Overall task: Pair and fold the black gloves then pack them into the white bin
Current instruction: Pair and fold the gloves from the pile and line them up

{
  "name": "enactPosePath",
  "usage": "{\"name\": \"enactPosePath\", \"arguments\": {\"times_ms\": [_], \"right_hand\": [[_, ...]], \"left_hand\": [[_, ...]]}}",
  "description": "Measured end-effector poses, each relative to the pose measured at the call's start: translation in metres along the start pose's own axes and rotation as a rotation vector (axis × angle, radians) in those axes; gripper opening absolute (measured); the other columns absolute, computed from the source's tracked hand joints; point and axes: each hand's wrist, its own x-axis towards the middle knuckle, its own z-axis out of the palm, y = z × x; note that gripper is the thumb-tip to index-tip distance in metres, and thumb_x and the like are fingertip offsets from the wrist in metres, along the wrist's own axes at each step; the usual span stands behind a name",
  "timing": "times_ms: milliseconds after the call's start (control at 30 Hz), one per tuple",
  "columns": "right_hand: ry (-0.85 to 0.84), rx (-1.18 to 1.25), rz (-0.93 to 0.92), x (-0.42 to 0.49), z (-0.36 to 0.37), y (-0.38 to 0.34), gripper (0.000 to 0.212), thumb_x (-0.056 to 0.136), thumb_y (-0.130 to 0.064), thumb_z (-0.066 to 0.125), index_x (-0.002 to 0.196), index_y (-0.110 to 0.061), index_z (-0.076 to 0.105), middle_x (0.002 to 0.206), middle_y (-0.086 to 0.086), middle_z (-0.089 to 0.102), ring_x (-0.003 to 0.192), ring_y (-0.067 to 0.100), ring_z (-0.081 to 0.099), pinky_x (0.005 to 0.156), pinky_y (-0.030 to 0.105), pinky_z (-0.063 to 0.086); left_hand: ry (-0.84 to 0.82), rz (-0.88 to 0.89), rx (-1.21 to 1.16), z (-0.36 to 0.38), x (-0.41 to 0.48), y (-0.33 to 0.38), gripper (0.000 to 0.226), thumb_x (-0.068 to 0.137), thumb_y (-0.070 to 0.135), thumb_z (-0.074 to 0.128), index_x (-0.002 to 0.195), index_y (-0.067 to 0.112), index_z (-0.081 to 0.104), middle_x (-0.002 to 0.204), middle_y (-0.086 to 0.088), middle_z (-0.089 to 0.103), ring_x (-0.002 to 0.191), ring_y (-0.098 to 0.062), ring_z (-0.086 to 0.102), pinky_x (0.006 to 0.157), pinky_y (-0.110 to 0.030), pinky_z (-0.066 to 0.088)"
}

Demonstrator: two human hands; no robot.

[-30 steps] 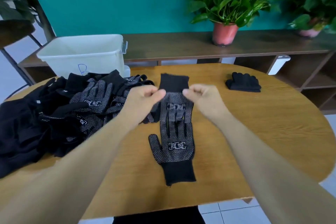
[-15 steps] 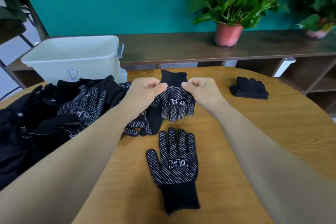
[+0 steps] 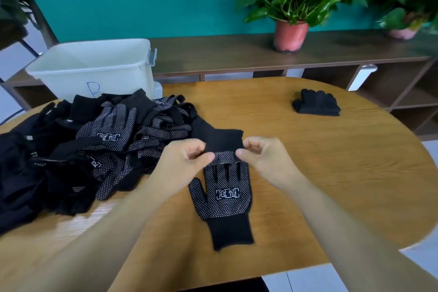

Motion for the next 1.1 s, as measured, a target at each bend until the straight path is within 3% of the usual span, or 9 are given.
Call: {"name": "enactPosePath", "arguments": {"times_ms": [67, 167, 267, 400, 500, 600, 700, 900, 1100], "right_hand": [[-0.002, -0.205, -0.096, -0.024, 0.006, 0.010, 0.015, 0.087, -0.026, 0.068, 0.074, -0.021, 0.064, 0.069, -0.008, 0.065, 0.066, 0.015, 0.057, 0.069, 0.034, 0.047], [0.096, -0.576, -0.400, -0.061, 0.021, 0.033, 0.005, 0.080, -0.023, 0.071, 0.081, -0.024, 0.075, 0.103, -0.009, 0.075, 0.093, 0.010, 0.070, 0.083, 0.029, 0.052], [0.079, -0.771, -0.542, -0.080, 0.031, 0.049, 0.035, 0.057, -0.010, 0.086, 0.089, -0.022, 0.079, 0.107, -0.003, 0.074, 0.096, 0.015, 0.071, 0.078, 0.029, 0.055], [0.069, -0.834, -0.565, -0.081, 0.031, 0.045, 0.049, 0.041, -0.006, 0.091, 0.087, -0.018, 0.078, 0.105, 0.002, 0.074, 0.095, 0.019, 0.072, 0.073, 0.030, 0.057], [0.140, -0.861, -0.664, -0.083, 0.032, 0.042, 0.020, 0.069, -0.008, 0.064, 0.084, -0.018, 0.075, 0.103, 0.001, 0.074, 0.097, 0.018, 0.070, 0.077, 0.028, 0.054], [0.165, -0.892, -0.682, -0.089, 0.036, 0.047, 0.033, 0.078, -0.009, 0.044, 0.082, -0.018, 0.075, 0.099, 0.000, 0.074, 0.095, 0.017, 0.070, 0.077, 0.027, 0.054], [0.177, -0.896, -0.691, -0.091, 0.037, 0.052, 0.034, 0.079, -0.010, 0.044, 0.085, -0.017, 0.077, 0.098, 0.001, 0.075, 0.093, 0.018, 0.071, 0.076, 0.027, 0.056], [0.213, -0.896, -0.730, -0.091, 0.037, 0.052, 0.030, 0.079, -0.009, 0.048, 0.084, -0.016, 0.077, 0.099, 0.001, 0.075, 0.095, 0.017, 0.070, 0.077, 0.028, 0.056], [0.223, -0.891, -0.766, -0.094, 0.039, 0.058, 0.030, 0.076, -0.005, 0.047, 0.081, -0.016, 0.075, 0.095, -0.002, 0.074, 0.093, 0.014, 0.069, 0.079, 0.026, 0.054]], "left_hand": [[0.012, 0.059, 0.092, 0.006, -0.025, -0.015, 0.016, 0.078, 0.039, 0.070, 0.069, 0.030, 0.061, 0.059, 0.018, 0.056, 0.058, -0.001, 0.049, 0.062, -0.026, 0.041], [-0.010, 0.145, 0.314, 0.022, -0.067, -0.044, 0.022, 0.080, 0.052, 0.058, 0.088, 0.038, 0.072, 0.098, 0.021, 0.072, 0.095, 0.004, 0.060, 0.094, -0.032, 0.040], [0.013, 0.331, 0.481, 0.035, -0.086, -0.059, 0.024, 0.081, 0.036, 0.053, 0.093, 0.031, 0.074, 0.117, 0.017, 0.068, 0.108, -0.001, 0.055, 0.095, -0.029, 0.031], [0.093, 0.432, 0.539, 0.038, -0.085, -0.063, 0.026, 0.080, 0.026, 0.052, 0.093, 0.028, 0.074, 0.114, 0.015, 0.069, 0.107, -0.007, 0.056, 0.092, -0.034, 0.033], [0.123, 0.455, 0.588, 0.041, -0.086, -0.064, 0.024, 0.076, 0.018, 0.061, 0.092, 0.028, 0.075, 0.108, 0.016, 0.069, 0.103, -0.007, 0.056, 0.090, -0.033, 0.034], [0.122, 0.457, 0.635, 0.042, -0.088, -0.064, 0.027, 0.078, 0.019, 0.055, 0.093, 0.029, 0.075, 0.104, 0.018, 0.069, 0.101, -0.005, 0.054, 0.089, -0.031, 0.033], [0.097, 0.456, 0.659, 0.042, -0.088, -0.062, 0.032, 0.080, 0.023, 0.049, 0.094, 0.030, 0.076, 0.104, 0.018, 0.070, 0.101, -0.005, 0.054, 0.088, -0.030, 0.032], [0.055, 0.455, 0.667, 0.041, -0.089, -0.060, 0.043, 0.063, 0.005, 0.086, 0.098, 0.030, 0.076, 0.106, 0.017, 0.070, 0.102, -0.008, 0.056, 0.087, -0.031, 0.034], [0.039, 0.471, 0.727, 0.041, -0.091, -0.056, 0.053, 0.053, 0.005, 0.090, 0.099, 0.028, 0.076, 0.102, 0.015, 0.070, 0.095, -0.010, 0.058, 0.085, -0.033, 0.035]]}}
